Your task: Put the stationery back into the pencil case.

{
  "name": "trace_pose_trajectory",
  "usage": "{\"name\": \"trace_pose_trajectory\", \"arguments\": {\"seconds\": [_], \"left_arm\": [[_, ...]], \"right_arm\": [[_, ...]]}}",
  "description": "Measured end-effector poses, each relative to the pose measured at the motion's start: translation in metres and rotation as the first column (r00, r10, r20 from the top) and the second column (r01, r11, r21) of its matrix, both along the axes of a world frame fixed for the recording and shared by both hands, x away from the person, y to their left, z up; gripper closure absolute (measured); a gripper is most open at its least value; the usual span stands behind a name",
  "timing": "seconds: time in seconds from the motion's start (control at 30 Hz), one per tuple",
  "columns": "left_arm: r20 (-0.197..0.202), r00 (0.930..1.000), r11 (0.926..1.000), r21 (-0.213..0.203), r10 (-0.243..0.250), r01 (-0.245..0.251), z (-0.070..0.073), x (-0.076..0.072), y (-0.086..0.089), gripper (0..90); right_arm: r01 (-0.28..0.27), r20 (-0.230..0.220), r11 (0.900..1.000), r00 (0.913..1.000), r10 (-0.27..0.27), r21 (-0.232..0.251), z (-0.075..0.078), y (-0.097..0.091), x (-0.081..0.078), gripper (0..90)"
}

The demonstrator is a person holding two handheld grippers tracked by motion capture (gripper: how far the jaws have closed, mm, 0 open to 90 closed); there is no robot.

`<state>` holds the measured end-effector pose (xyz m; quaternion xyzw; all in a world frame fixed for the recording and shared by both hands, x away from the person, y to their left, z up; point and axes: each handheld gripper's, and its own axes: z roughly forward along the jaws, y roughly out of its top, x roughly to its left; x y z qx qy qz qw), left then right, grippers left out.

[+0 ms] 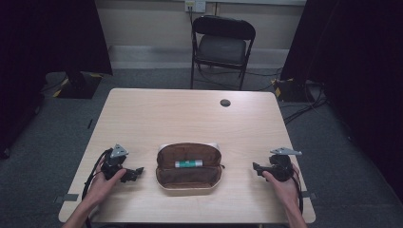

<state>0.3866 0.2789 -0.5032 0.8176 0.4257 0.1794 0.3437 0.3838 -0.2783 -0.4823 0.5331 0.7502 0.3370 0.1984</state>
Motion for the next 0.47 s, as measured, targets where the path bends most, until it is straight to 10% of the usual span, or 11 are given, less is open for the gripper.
{"name": "trace_pose_trajectory", "arguments": {"seconds": [0.17, 0.47], "left_arm": [[0.000, 1.0000, 1.0000, 0.000, 0.000, 0.000, 0.000, 0.000, 0.000, 0.0], [-0.002, 1.0000, 1.0000, -0.004, 0.002, -0.002, 0.000, 0.000, 0.000, 0.0]], "right_arm": [[0.068, -0.031, 0.9964, 0.9971, -0.070, -0.051, -0.009, -0.005, 0.004, 17.4], [0.063, 0.050, 0.9962, 0.9970, -0.060, -0.061, -0.018, -0.008, 0.002, 13.2]]}}
